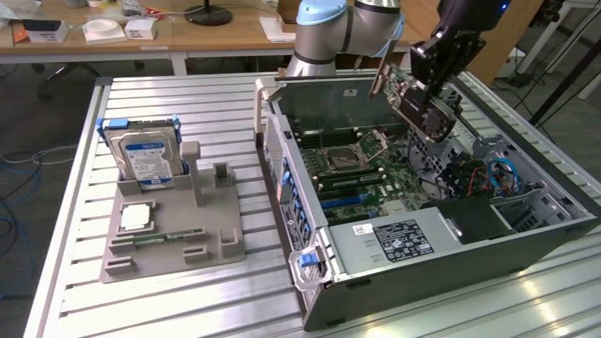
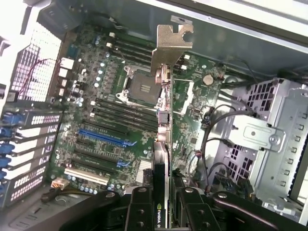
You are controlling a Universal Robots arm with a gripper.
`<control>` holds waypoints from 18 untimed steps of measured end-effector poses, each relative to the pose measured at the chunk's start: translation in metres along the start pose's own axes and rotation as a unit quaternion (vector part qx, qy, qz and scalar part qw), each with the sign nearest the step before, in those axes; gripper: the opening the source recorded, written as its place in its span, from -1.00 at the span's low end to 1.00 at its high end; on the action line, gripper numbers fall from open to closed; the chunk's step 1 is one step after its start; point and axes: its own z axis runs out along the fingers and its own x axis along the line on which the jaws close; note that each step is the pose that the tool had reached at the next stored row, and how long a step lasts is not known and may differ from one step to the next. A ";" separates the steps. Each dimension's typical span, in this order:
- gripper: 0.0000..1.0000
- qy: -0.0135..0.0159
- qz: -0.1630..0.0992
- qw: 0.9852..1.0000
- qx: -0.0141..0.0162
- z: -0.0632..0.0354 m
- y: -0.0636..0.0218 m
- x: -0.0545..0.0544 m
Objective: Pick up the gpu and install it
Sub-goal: 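Pick up the gpu and move the gpu toward the slot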
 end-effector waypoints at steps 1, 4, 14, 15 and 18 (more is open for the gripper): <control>-0.48 0.000 -0.005 1.000 0.000 0.0000 0.0000 0.000; -0.48 0.001 -0.020 1.000 0.000 0.0001 0.0000 0.000; -0.48 0.003 -0.068 0.998 0.000 0.0004 0.0000 0.000; -0.48 0.003 -0.073 0.997 0.000 0.0004 0.0000 0.000; -0.48 0.004 -0.087 0.996 0.000 0.0005 0.0000 0.000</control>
